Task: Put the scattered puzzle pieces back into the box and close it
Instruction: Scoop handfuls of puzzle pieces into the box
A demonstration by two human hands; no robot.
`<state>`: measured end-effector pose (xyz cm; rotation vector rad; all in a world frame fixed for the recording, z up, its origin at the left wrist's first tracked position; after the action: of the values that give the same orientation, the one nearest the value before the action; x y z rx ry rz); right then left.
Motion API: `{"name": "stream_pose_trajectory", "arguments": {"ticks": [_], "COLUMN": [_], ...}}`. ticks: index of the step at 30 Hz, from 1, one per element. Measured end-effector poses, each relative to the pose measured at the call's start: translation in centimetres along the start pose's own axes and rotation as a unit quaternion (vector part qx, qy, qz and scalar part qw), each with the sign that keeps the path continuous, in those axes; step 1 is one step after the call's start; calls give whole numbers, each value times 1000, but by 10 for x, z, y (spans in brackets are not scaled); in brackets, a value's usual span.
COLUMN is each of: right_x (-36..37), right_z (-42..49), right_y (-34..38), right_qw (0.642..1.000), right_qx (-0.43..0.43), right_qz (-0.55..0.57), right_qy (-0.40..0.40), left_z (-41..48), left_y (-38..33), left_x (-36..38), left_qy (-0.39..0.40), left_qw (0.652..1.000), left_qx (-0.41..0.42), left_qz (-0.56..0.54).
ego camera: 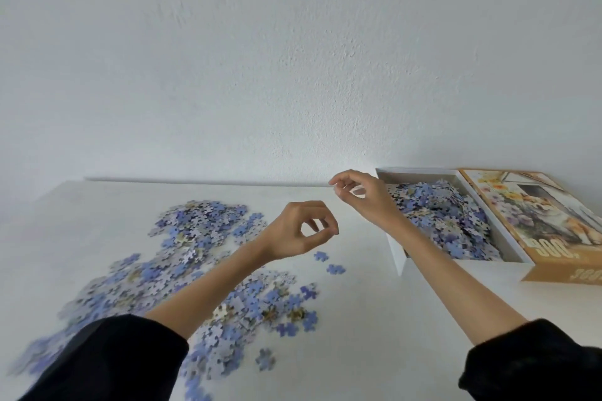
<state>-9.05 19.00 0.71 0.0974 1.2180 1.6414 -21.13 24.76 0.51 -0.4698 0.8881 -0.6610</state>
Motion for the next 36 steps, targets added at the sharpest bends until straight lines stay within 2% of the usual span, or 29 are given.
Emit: {"name": "stream_pose_trajectory", "arguments": {"ticks": [9,14,19,22,25,28,32,36], "right_x": [117,177,224,237,237,235,254,280], "right_z": [-12,-16,-21,-23,-16,1,20,29], "right_y": [53,55,50,46,43,39,16,9], "right_qw": [998,996,994,995,997,997,989,975], "right_qx": [-6,4,27,24,27,33,95,86], "right_qz": [16,7,1,-19,-48,-64,-75,-112], "right_qy": [56,85,106,92,45,8,86,174], "left_z": [-85,-132,-166,-174,-173,-166,-153,-133], "left_y": [54,98,136,151,165,186,216,225], "left_x": [-112,-170,-207,-212,-215,-213,-206,-202], "left_qy": [-33,-76,-94,-82,-74,-45,20,55], "left_qw": [994,983,975,976,974,962,939,948], "left_qx": [-85,-130,-170,-172,-170,-214,-288,-280], "left_qz": [68,108,104,105,133,166,187,145]}}
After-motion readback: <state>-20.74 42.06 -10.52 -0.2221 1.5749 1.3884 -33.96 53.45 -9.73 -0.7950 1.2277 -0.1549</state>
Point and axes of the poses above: each hand's wrist, its own z-axis towards the middle knuckle, its own x-axis out of the palm, y = z × x, the point moved 8 cm from there along z, towards the middle knuckle, and after that the axes turned 9 degrees about -y, right-handed, at the moved point
